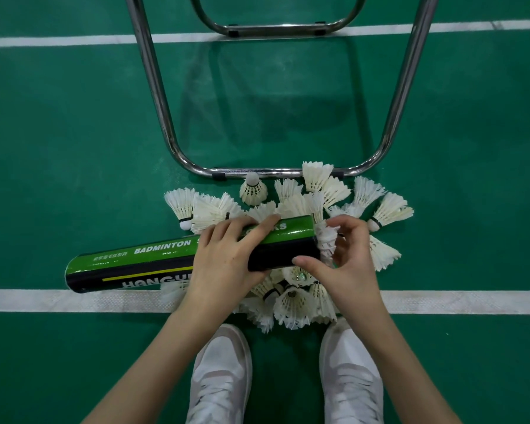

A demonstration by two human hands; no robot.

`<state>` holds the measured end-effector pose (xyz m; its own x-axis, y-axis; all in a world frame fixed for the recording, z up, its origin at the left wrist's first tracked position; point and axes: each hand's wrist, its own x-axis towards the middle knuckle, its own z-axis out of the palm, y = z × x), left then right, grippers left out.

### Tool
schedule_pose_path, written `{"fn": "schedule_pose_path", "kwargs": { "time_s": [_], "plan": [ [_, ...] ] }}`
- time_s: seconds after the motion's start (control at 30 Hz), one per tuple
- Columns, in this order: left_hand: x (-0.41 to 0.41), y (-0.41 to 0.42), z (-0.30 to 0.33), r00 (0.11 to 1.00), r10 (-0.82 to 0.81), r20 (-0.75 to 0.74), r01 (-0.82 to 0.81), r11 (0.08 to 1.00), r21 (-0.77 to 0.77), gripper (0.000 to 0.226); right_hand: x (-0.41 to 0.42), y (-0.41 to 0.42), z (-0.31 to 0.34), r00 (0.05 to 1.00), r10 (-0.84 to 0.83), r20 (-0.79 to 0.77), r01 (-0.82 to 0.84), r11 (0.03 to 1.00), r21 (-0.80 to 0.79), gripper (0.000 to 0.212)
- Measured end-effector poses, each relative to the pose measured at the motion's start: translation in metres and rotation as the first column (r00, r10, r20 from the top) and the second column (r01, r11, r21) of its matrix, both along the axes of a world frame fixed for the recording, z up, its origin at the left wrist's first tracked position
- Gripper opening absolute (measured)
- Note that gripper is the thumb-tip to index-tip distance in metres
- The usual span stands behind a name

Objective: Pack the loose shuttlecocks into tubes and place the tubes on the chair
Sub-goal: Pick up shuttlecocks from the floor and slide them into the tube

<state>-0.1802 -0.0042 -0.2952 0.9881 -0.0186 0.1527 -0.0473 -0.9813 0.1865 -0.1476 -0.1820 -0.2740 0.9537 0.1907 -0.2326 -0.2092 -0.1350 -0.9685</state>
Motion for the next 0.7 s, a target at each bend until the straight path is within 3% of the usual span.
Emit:
{"fn": "schedule_pose_path", "kwargs": {
  "time_s": [0.23,0.57,0.7],
  "plan": [
    [-0.003,0.001,0.002,1.000,0.020,0.013,-0.019,1.000,-0.003,0.082,-0.003,0.010,0.003,0.999,-0.036,0.021,0.036,0.999,0.006,0.079],
    [-0.001,-0.002,0.003,0.999,-0.025,0.032,0.026,0.999,-0.042,0.098,-0.005,0.009,0.007,0.996,-0.092,-0.014,0.093,0.988,0.126,0.073],
    [-0.003,0.009,0.000,0.996,-0.070,-0.055,0.067,0.997,-0.049,0.113,-0.006,0.009,0.009,0.994,-0.105,0.009,0.103,0.982,0.156,0.065]
  ]
}}
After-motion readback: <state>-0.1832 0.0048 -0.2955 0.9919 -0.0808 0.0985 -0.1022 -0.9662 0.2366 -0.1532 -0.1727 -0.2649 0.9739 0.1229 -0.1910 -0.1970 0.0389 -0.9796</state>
